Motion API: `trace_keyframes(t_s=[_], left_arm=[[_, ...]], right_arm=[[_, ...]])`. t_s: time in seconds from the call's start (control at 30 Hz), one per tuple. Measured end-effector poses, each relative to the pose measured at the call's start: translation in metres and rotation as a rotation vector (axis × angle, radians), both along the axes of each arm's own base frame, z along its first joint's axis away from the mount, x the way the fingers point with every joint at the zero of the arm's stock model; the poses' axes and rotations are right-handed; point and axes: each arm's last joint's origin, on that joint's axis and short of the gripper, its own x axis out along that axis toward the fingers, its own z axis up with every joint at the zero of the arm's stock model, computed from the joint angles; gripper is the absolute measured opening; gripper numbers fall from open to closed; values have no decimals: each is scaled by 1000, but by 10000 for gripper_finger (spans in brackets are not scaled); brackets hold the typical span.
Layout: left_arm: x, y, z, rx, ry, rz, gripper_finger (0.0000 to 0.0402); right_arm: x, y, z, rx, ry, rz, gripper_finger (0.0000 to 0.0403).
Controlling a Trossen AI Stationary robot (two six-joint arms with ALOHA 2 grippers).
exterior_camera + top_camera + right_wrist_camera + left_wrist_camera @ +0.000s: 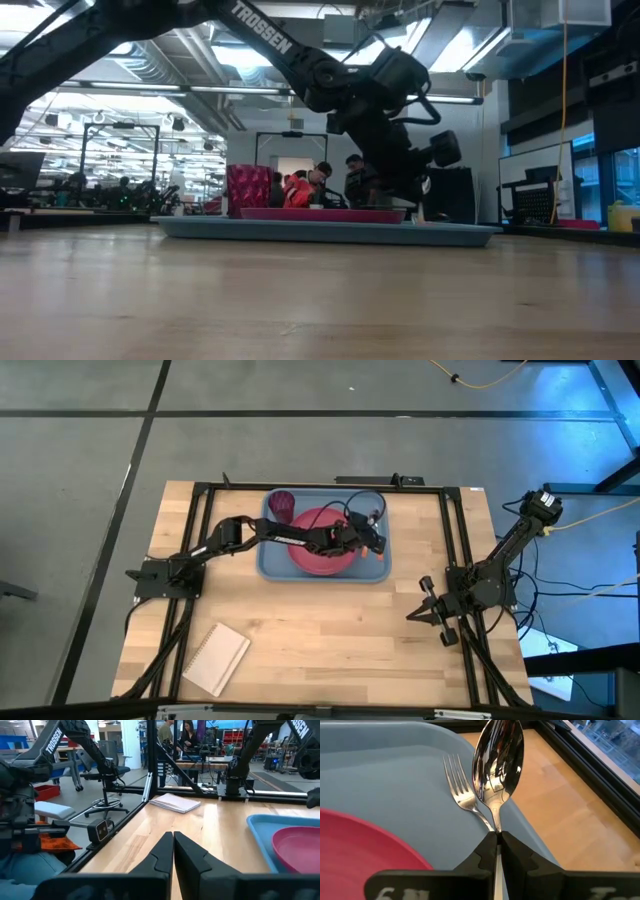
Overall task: Pick and place plate/cup/fork/spoon on tray
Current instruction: Put the orange spoon on the blue serving tray to the right of the pink plate
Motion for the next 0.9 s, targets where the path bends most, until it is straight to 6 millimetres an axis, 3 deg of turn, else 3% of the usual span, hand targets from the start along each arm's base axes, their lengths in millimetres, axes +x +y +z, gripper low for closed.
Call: trace_keyframes(t_s=[0.5, 0.9], left_arm=[[-1, 8, -1, -33, 9, -80, 12], [-1, 14, 1, -15, -13, -40, 12]], right_arm=[[0, 1, 0, 1, 1, 48, 19], [0, 1, 0, 1, 1, 50, 19]])
